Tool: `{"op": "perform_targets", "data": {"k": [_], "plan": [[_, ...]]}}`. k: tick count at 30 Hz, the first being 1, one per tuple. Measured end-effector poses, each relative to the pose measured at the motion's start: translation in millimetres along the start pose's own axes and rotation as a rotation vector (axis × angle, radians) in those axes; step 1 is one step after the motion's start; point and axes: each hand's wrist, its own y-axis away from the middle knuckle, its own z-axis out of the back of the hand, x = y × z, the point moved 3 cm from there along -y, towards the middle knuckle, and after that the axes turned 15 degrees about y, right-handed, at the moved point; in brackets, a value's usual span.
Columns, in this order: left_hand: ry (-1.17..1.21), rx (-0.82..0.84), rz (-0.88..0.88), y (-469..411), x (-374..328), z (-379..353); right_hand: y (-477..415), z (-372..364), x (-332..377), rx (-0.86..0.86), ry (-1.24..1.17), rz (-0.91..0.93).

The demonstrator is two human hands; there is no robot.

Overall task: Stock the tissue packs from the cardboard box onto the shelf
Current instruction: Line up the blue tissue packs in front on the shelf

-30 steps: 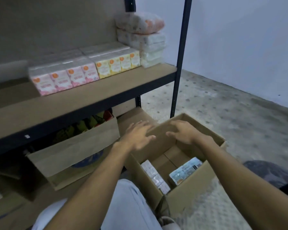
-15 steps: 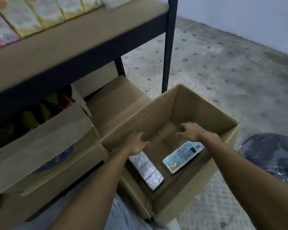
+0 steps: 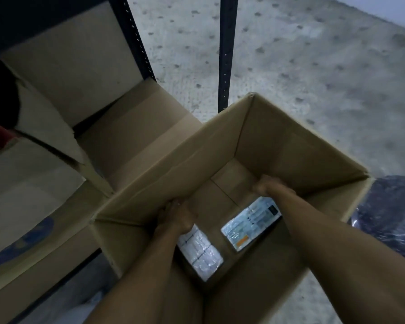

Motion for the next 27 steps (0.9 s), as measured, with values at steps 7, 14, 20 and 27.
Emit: {"op": "perform_targets", "data": {"k": [7,14,20,27], "plan": [[-0.166,-0.062,0.058,-9,3,-15,-8,-15,5,0.030,0.040,-0.257],[-0.167,0.054,0.178,-1,25,-28,-9,-44,2,0.136,-0.026,-0.358],[-0.073,0.065,0.201,5,23,-22,1,-38,1,0.107,-0.053,-0.396],[0.134,0.115,0.300,0,29,-10,-11,-37,2,0.186,-0.082,-0.141]]}}
